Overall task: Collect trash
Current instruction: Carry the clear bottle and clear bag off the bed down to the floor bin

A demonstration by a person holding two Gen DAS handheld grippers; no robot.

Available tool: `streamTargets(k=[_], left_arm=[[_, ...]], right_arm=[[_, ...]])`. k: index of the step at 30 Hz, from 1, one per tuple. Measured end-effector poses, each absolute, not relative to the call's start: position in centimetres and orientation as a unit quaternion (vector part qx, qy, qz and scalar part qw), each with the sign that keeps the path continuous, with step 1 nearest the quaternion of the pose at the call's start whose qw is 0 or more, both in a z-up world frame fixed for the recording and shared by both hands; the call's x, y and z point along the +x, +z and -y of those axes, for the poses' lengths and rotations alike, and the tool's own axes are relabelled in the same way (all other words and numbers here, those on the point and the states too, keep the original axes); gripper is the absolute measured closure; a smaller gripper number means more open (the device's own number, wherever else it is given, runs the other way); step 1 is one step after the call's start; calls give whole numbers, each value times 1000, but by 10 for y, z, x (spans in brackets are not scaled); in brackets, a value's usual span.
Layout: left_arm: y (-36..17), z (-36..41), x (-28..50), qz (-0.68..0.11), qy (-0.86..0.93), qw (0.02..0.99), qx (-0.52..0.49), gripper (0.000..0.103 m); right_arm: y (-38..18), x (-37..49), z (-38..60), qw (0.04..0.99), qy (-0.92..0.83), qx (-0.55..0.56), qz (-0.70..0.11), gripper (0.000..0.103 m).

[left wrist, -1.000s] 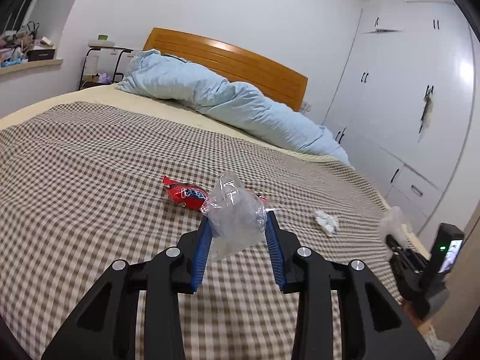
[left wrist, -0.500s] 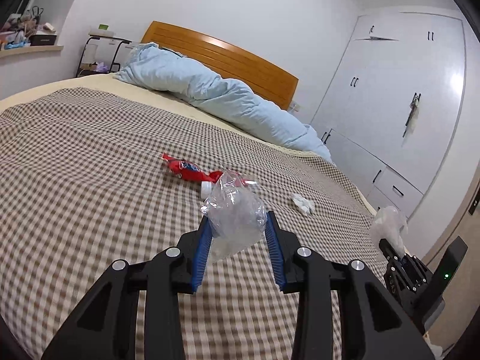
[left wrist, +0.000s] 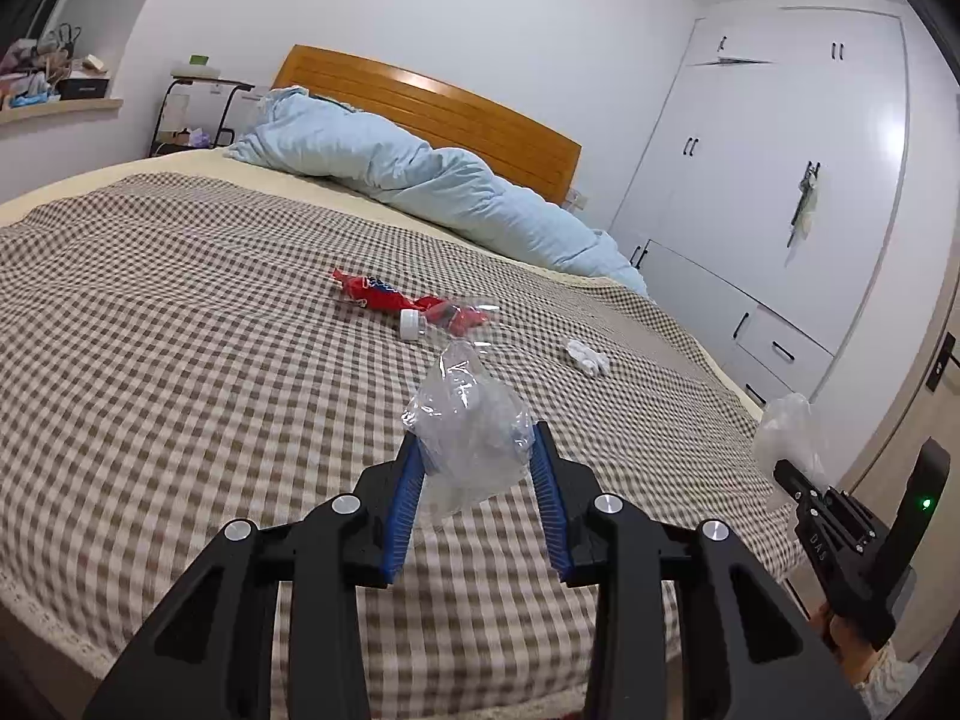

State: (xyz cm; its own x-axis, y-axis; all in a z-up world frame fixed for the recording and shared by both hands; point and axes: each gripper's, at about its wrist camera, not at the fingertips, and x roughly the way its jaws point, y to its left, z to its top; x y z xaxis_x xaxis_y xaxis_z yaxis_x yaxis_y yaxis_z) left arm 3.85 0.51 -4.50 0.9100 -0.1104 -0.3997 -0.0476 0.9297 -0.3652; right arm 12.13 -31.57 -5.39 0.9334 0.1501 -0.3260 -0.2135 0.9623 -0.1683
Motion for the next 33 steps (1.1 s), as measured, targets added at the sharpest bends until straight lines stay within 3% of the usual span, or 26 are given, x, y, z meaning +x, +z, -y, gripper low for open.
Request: streamTargets(k=[17, 33], left_arm=[[-59, 37, -21, -221, -57, 963, -144, 70], [-91, 96, -58, -282, -129, 946, -99, 69]], right_arm=[[-67, 50, 323, 972, 120, -83, -182, 98], [-103, -11, 330, 954, 157, -68, -244, 98]])
